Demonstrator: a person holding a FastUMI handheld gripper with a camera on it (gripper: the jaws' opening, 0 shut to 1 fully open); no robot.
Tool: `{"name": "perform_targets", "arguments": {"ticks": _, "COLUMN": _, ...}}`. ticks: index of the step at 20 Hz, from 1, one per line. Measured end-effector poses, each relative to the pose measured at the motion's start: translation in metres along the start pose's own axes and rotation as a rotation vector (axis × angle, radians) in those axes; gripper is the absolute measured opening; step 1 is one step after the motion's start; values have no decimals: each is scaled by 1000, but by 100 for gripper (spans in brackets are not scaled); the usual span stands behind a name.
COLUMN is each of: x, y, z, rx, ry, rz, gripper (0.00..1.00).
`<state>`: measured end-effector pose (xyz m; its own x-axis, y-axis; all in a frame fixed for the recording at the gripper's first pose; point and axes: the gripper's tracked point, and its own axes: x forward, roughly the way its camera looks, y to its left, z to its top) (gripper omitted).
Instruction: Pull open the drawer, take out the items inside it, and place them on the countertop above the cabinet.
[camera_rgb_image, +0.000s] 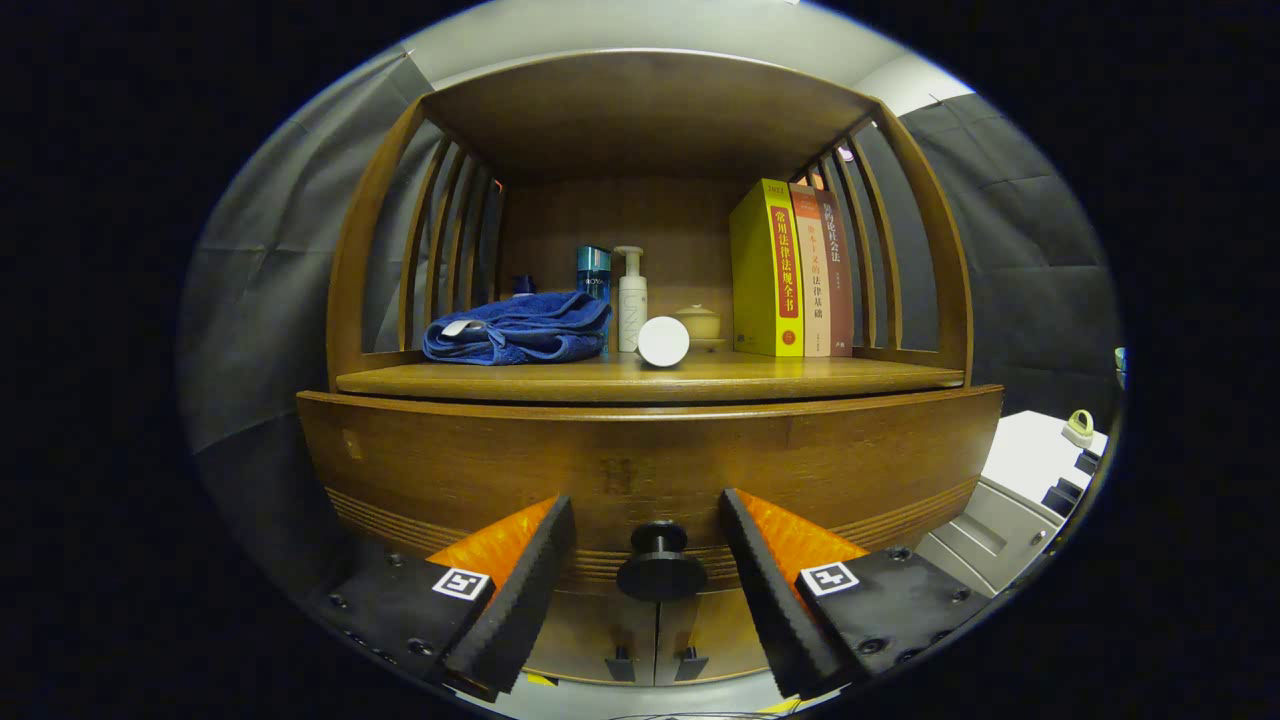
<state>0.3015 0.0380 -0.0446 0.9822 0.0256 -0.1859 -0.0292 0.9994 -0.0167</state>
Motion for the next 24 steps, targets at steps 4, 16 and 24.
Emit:
{"name": "perform_targets", "arguments": {"ticks": 4, "x": 11, "y": 1, "z": 1, "rx": 6, "ry": 0, "rz": -2, "gripper": 97}}
{"name": "perform_targets", "arguments": {"ticks": 16, "x": 10, "y": 1, "z": 14, "rx": 78, "ry": 7, "rz": -5, "gripper": 98}}
{"name": "perform_targets", "arguments": {"ticks": 24, "x": -81, "y": 8, "z": 91, "rx": 14, "ry": -123, "rz": 34, "gripper": 98}}
